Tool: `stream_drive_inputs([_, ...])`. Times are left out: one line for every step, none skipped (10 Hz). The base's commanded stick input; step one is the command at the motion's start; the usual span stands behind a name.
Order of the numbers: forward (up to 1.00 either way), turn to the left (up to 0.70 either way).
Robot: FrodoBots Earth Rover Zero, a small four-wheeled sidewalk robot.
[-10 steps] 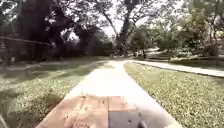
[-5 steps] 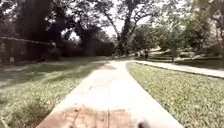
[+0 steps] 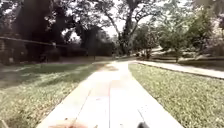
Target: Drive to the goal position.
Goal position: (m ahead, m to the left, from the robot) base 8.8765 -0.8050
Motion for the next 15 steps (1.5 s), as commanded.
stream_drive_inputs([0.70,0.00])
stream_drive_inputs([0.70,0.00])
stream_drive_inputs([0.70,0.00])
stream_drive_inputs([0.70,0.00])
stream_drive_inputs([0.70,-0.02])
stream_drive_inputs([0.70,-0.11])
stream_drive_inputs([0.70,-0.31])
stream_drive_inputs([0.70,-0.25])
stream_drive_inputs([0.70,-0.11])
stream_drive_inputs([0.70,0.00])
stream_drive_inputs([0.70,0.00])
stream_drive_inputs([0.70,0.00])
stream_drive_inputs([0.70,0.00])
stream_drive_inputs([0.70,0.00])
stream_drive_inputs([0.70,0.00])
